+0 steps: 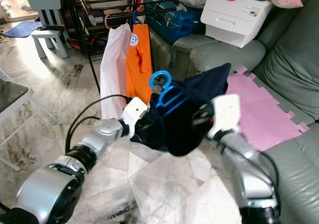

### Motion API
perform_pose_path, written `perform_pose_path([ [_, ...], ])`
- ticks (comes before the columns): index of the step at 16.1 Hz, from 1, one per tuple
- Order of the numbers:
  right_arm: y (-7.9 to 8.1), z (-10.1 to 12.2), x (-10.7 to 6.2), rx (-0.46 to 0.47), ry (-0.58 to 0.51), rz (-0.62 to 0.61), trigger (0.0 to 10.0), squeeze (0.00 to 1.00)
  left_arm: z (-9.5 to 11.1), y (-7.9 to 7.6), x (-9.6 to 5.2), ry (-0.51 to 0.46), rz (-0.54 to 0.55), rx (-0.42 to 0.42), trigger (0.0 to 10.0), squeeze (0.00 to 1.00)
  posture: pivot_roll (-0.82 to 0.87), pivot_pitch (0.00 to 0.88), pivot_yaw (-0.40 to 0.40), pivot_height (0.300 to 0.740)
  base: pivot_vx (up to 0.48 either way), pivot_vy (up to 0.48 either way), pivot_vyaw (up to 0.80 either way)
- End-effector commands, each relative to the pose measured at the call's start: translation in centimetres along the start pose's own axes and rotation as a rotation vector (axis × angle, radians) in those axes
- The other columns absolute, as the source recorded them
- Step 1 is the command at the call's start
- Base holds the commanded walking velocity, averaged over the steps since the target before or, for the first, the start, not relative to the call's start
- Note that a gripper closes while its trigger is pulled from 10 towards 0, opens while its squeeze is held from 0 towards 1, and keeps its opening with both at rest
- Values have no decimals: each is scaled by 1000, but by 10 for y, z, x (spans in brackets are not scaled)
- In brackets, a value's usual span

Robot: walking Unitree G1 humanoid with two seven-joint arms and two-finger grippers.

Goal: Hang hanger

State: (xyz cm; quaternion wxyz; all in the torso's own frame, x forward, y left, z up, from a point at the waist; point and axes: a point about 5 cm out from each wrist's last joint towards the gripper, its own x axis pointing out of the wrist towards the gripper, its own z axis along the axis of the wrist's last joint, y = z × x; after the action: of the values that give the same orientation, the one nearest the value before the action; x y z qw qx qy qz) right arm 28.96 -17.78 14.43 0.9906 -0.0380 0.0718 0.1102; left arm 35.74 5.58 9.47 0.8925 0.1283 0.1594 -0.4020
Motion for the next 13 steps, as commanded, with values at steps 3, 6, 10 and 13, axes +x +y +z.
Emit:
perform_pose_path([
  [3,37,-25,-14,-17,127,246,0,0,15,2,2,-63,9,-45,0,0,-44,0,-26,740,0,0,0],
  [6,50,-49,-29,-99,250,372,0,0,19,6,1,-68,21,-52,0,0,-43,0,-27,740,0,0,0],
  [10,33,-70,-35,-340,337,303,10000,0,22,13,-3,-68,35,-14,0,0,-40,0,-29,740,0,0,0],
  [13,4,-79,-50,-574,408,266,10000,1000,25,21,-8,-54,45,111,0,0,-46,0,-26,740,0,0,0],
])
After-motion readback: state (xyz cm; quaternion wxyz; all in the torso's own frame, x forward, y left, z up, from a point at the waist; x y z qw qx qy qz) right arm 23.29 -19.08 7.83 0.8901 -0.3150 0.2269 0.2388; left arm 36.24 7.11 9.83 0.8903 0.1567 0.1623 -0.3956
